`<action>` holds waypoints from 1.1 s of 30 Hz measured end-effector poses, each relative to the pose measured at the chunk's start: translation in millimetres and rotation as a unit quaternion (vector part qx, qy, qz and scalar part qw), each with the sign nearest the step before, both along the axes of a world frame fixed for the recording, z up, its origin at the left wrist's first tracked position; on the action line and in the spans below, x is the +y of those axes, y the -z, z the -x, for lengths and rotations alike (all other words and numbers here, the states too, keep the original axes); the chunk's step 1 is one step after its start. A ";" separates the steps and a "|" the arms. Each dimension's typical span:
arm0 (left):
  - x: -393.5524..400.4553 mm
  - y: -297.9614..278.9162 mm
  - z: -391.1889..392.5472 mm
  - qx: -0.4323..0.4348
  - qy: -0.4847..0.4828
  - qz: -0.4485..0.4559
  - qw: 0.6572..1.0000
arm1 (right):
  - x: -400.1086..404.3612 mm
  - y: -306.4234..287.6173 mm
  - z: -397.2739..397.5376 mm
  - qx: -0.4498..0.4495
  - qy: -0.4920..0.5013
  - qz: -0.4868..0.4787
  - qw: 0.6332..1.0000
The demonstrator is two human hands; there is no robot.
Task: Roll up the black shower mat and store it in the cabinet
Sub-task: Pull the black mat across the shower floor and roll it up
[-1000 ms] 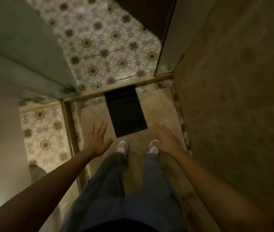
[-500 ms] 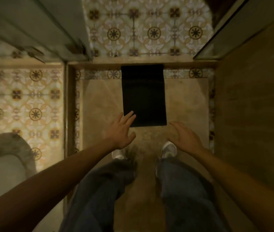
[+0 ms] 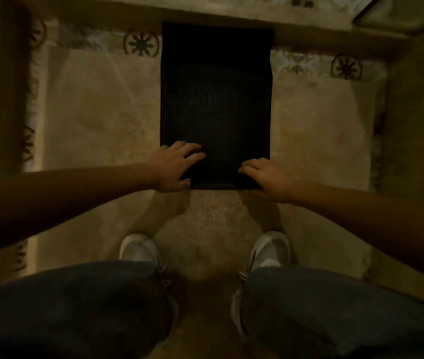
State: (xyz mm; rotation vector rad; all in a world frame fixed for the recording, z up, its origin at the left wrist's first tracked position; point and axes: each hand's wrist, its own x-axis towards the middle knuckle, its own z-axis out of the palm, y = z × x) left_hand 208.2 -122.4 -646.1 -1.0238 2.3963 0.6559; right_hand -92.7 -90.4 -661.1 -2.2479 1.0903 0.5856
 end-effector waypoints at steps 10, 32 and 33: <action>-26.4 48.0 8.5 -0.022 0.159 0.043 0.986 | -24.9 29.2 -4.8 0.047 -0.119 0.049 0.991; 2.3 35.9 -1.6 0.055 -0.032 0.095 0.993 | 6.0 14.4 9.9 -0.167 0.213 0.104 0.957; 4.0 35.3 -2.7 0.062 -0.042 0.082 0.994 | 9.8 14.5 8.4 -0.169 0.224 0.102 0.954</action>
